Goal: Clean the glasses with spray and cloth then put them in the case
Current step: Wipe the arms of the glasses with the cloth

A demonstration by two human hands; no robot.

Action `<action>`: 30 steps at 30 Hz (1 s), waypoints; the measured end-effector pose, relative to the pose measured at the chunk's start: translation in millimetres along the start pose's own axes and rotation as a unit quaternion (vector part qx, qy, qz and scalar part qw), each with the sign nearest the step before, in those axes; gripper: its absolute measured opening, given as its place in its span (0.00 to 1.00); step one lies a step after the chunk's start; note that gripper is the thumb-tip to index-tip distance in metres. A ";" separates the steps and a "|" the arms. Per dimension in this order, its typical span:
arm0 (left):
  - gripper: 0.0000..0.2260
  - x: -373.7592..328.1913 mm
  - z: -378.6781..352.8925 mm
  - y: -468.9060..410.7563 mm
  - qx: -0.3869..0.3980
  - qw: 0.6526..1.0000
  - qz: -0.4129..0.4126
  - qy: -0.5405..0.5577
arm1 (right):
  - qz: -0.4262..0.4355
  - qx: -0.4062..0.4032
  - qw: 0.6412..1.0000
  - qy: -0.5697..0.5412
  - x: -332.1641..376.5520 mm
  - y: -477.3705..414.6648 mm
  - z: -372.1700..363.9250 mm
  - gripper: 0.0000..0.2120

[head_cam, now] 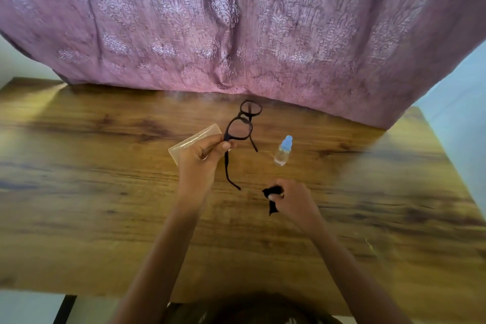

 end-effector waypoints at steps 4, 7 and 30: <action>0.09 7.3 6.0 5.7 0.000 0.997 -0.054 -0.059 | -0.020 -0.020 1.000 0.005 -13.3 -13.0 15.7 0.12; 0.08 10.3 12.0 8.4 0.000 0.989 -0.101 -0.104 | -0.028 -0.035 0.999 0.003 -18.5 -21.3 23.8 0.16; 0.14 26.4 33.1 26.7 0.124 0.952 -0.220 -0.171 | -0.038 -0.023 0.939 -0.342 10.9 -5.5 73.3 0.21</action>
Point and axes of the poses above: each hand's wrist, its own y-axis away from the middle knuckle, its own z-axis out of the back of the hand, x = y × z, the point moved 5 cm from there along -y, towards the middle knuckle, and after that the axes turned 3 degrees about -y, right-handed, at the moved point
